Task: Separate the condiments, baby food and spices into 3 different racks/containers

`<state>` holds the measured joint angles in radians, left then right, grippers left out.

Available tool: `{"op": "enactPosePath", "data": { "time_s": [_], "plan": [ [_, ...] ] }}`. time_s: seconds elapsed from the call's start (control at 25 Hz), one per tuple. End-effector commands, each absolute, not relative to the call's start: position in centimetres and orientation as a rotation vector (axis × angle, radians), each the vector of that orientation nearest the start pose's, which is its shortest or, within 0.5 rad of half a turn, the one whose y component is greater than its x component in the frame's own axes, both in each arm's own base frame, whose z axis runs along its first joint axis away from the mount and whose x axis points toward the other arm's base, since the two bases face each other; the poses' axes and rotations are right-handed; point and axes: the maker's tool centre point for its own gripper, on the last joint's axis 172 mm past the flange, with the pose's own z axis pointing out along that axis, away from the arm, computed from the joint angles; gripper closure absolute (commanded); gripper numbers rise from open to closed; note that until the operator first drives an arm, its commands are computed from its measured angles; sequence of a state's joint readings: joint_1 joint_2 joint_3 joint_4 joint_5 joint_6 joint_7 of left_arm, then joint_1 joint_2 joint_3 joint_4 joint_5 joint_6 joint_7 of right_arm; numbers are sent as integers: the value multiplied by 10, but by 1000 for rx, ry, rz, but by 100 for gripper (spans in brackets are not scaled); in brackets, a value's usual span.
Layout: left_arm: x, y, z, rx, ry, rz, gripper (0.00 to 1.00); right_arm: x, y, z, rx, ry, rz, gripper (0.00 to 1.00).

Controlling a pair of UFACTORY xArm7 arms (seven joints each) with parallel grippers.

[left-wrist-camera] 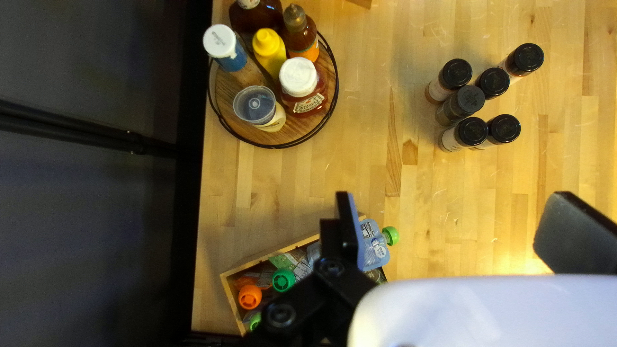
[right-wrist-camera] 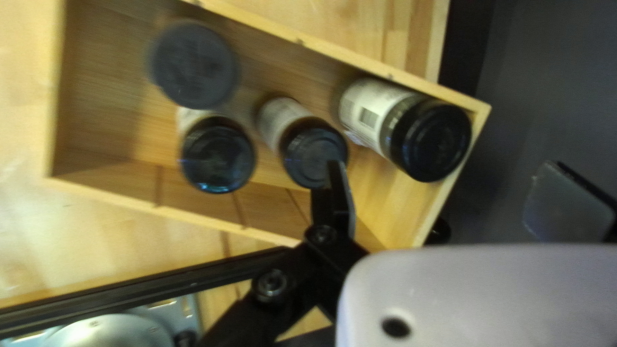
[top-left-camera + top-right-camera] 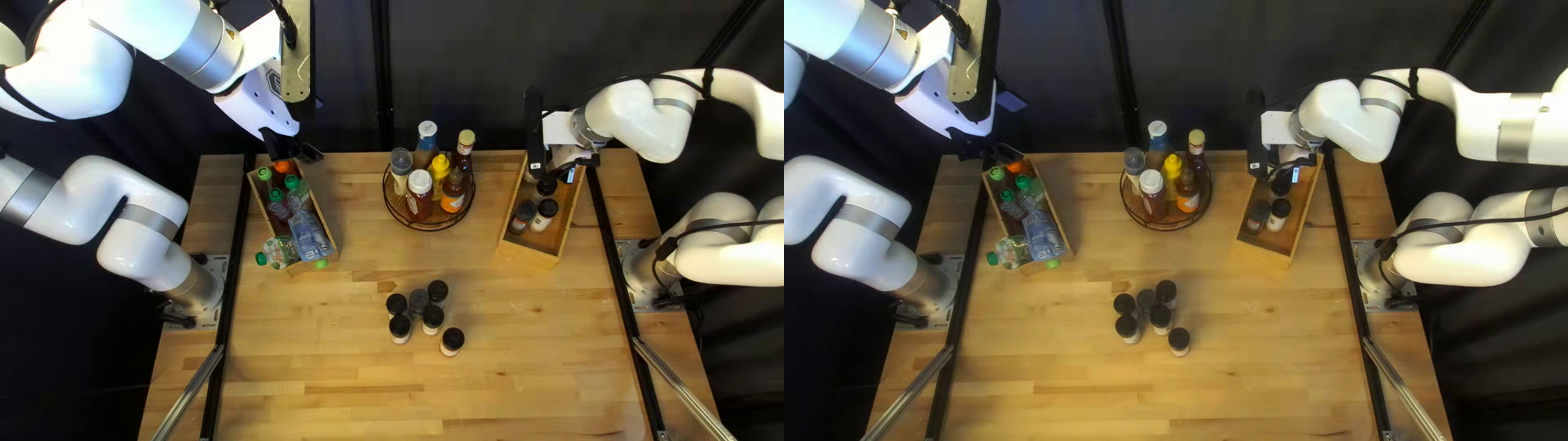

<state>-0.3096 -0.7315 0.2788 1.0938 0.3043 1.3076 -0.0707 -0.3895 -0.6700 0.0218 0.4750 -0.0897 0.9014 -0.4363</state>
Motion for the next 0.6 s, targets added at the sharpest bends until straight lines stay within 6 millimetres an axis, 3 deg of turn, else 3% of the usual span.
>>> {"op": "enactPosePath", "data": {
  "time_s": [0.04,0.28,0.6],
  "plan": [
    [365,75,472,-2963,-19,-757,0,362,-41,222,-3138,-293,-395,0],
    [365,75,472,-2963,-19,-757,0,399,53,209,-3048,-218,-420,0],
    [365,75,472,-2963,-19,-757,0,434,126,178,-3051,158,-424,0]
  ]
}}
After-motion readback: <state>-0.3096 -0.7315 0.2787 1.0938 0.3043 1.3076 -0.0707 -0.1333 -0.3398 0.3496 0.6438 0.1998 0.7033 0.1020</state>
